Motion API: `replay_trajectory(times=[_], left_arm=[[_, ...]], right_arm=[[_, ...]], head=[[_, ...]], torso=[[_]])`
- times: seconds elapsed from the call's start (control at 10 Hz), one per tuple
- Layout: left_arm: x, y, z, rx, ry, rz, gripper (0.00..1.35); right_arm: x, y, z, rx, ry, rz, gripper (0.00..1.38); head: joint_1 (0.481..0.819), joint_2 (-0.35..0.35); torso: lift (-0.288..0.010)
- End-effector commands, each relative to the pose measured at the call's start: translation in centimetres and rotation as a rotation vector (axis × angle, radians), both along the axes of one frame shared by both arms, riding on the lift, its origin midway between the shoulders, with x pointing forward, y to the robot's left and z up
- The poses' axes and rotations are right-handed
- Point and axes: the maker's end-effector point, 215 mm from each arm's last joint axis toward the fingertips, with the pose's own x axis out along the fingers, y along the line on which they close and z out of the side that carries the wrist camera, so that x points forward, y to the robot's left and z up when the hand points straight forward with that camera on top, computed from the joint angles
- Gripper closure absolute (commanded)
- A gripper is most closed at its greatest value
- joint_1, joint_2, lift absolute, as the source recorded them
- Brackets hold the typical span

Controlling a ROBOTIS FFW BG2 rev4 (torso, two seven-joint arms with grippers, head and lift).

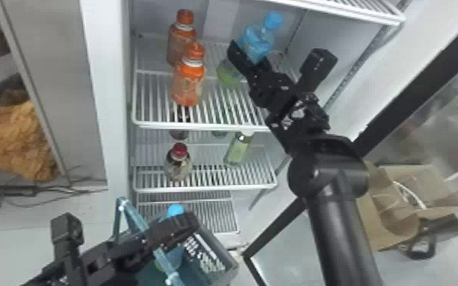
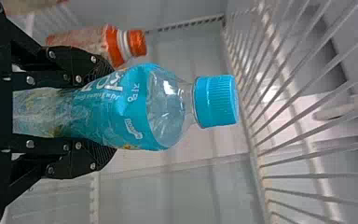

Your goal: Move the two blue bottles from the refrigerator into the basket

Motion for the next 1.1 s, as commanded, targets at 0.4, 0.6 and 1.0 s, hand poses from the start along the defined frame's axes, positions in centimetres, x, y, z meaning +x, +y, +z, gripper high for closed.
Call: replay_trajectory(times=[0.4,0.6,1.0], left_arm=[[-0.2,0.0,-0.1,-0.003,0.007,0.005,1.20],[-0.3,-0.1,-0.1,-0.007,0.010,0.004,1.20],[-0.2,0.0,-0.1,-0.009,0.011,0.009,1.20]], right_arm=[[-8.1,2.1,3.0,0.034,-0.061,0.069,1.28],[-11.5,2.3,3.2,0.019,-0.036,0.087,1.28],[-18.1,3.9,2.1,0.043,0.053,0.137,1.28]], head=[[0.695,-0.306],[0.695,-0.315],[0.695,-0.331]], torso=[[-0.010],[-0.010],[-0.010]])
